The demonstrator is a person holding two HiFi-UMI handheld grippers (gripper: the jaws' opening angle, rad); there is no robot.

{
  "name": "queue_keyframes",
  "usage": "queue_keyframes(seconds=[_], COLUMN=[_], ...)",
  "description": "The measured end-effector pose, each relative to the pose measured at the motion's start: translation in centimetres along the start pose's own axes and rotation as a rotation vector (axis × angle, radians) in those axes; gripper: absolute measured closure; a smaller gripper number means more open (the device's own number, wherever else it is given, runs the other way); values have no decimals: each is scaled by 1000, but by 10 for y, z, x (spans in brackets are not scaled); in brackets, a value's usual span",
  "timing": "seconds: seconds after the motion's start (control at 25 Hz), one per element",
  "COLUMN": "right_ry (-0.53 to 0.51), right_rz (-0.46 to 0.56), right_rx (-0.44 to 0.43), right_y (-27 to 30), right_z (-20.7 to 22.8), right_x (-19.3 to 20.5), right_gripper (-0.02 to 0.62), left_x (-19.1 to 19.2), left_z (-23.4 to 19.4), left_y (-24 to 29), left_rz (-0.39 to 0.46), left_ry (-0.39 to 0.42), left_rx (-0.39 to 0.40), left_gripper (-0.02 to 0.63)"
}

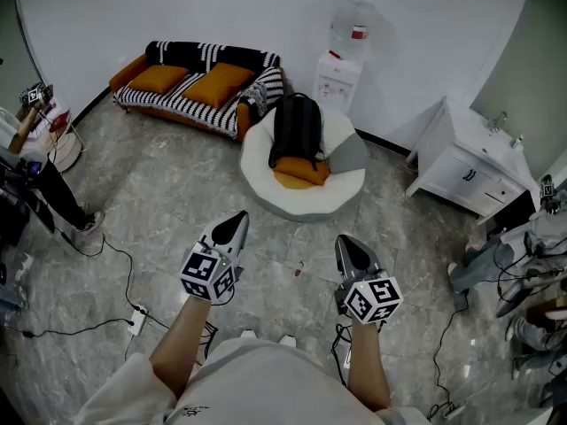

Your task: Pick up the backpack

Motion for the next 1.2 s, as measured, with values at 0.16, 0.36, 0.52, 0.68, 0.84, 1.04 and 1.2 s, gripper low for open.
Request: queue_keyframes(seconds=[0.16, 0.36, 0.52, 0.68, 0.84, 1.04, 1.2], right_ry=[0, -7, 24, 22, 14, -1, 1], right_rz=[-5, -13, -3, 6, 14, 24, 18], right_rx=[7, 12, 15, 47, 63, 81, 80], right_y=[2, 6, 10, 13, 13, 9, 4], right_z=[-6, -17, -27, -35, -50, -61, -71], right_x=[3, 6, 7, 6, 8, 9, 13], right_gripper=[592, 593, 592, 592, 592, 592, 592], left_x=[1, -4, -8, -11, -14, -10, -6], left_z=[-8, -19, -27, -30, -38, -35, -30], left_y=[-3, -5, -5, -2, -10, -13, -20], left_rz=[-4, 8, 26, 39, 47, 50, 45], left_ry=[-2, -11, -26, -31, -35, -35, -45], left_rx=[12, 32, 45, 82, 107, 150, 168], left_gripper=[606, 606, 606, 606, 606, 606, 606])
Point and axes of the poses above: the fingertips, and each gripper's own axes: y forward along the fingers, z to its right, x out of its underside, the point moved 5 cm from there along -y, backward along the fingers, and after that the axes turned 11 degrees about z, right-handed, at the moved point
